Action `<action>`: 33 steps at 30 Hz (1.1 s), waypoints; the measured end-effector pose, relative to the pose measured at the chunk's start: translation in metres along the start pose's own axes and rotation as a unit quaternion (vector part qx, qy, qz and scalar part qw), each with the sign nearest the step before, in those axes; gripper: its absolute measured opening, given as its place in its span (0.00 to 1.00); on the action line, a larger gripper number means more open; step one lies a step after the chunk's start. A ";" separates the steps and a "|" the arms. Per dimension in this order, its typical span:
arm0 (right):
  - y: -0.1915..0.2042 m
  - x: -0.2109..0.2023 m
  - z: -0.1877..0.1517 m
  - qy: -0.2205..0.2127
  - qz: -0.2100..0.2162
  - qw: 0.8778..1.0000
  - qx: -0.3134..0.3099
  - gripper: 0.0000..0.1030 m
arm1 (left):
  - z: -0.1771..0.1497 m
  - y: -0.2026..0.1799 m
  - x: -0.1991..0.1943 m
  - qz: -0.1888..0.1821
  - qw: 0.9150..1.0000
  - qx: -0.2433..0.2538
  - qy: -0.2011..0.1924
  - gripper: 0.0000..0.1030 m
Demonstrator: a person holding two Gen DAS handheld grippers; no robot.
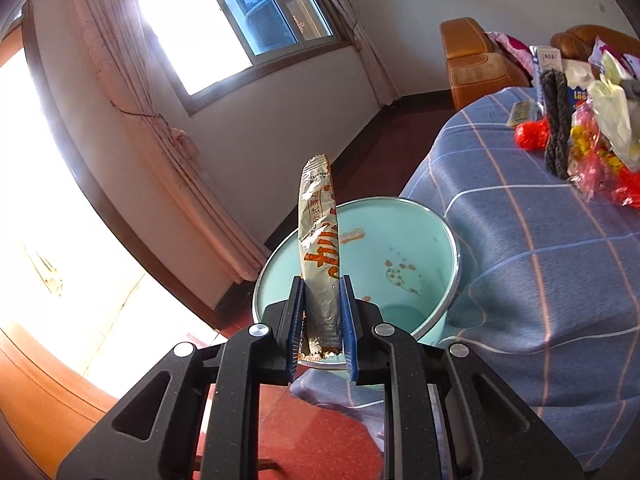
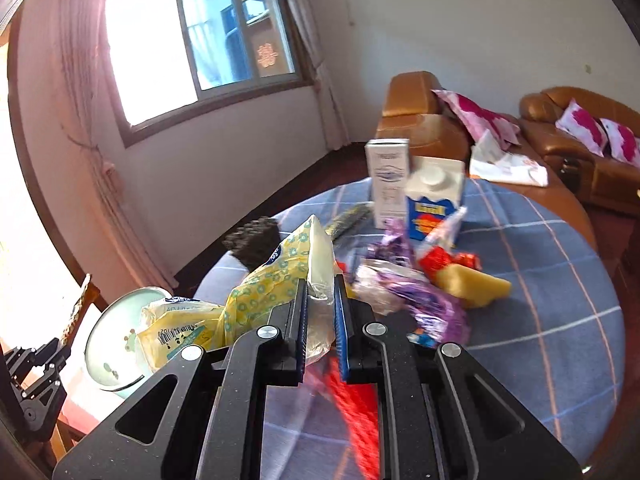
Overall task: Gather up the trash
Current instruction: 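Hold the wrapper over the bin with the left tool while the right tool brings the yellow bag over it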
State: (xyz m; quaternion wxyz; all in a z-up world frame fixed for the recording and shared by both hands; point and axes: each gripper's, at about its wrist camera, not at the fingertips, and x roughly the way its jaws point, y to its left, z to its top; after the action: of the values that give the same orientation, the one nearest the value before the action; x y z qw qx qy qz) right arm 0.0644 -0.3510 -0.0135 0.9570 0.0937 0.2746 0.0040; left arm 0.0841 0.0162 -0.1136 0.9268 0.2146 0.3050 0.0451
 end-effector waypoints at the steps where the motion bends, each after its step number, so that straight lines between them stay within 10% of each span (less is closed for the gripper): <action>1: 0.010 0.006 0.002 0.001 0.006 1.000 -0.008 0.12 | -0.001 0.000 0.002 0.004 1.000 0.003 0.001 0.17; 33: 0.142 0.089 -0.008 0.022 0.053 0.985 -0.165 0.12 | -0.015 0.037 0.049 0.080 0.996 0.014 0.045 0.17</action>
State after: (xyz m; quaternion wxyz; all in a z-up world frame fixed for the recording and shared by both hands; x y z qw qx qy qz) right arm 0.1424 -0.2051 -0.0412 0.9514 -0.0517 0.2860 0.1018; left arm 0.1169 0.0657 -0.1352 0.9025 0.2493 0.3285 0.1243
